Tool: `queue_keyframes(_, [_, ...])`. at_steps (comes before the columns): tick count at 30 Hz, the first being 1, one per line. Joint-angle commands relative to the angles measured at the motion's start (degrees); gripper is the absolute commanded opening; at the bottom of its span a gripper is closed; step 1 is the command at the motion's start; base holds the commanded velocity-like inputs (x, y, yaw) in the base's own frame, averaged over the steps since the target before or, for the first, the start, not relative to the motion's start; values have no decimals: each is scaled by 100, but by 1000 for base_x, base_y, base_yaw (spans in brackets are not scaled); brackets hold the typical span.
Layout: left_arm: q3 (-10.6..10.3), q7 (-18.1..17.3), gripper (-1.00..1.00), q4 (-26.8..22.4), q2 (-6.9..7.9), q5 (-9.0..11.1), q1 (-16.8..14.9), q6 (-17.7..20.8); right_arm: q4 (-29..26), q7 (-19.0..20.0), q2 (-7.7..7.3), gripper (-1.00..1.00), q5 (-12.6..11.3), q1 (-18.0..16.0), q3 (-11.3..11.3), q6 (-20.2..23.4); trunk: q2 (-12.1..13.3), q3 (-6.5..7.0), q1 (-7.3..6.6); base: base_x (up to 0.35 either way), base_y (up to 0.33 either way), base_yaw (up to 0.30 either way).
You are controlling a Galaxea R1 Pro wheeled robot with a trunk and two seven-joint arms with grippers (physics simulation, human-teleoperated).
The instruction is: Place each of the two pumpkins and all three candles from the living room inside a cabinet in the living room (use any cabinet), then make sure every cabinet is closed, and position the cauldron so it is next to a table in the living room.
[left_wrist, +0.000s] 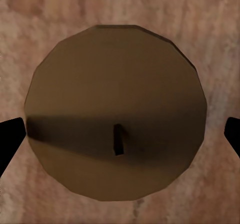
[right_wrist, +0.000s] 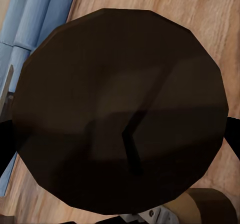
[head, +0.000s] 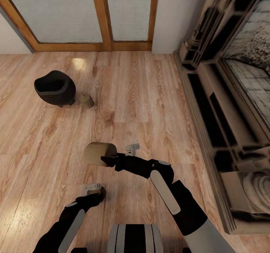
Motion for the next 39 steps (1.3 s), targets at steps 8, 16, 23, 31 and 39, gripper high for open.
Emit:
queue_keyframes(8, [5,56,100,-8,7,57,-3,12,-2,9,4,-100,-10,-2,27,28,-3,-25,2,0,0,0])
queue_keyframes(16, [9,56,100,-8,7,55,-3,12,-2,9,3,-100,-10,-2,30,28,-7,-92,9,0,0,0])
queue_keyframes(23, [-10,56,100,-8,7,48,-3,12,4,7,4,-100,-10,-2,30,28,-7,-92,9,0,0,0])
queue_keyframes(31, [-20,56,100,-8,7,48,-2,12,6,1,4,-100,-10,-2,30,28,-9,-136,15,0,0,0])
queue_keyframes(39, [7,56,100,-8,7,48,-3,12,6,0,4,-100,-10,-2,30,28,-9,-136,15,0,0,0])
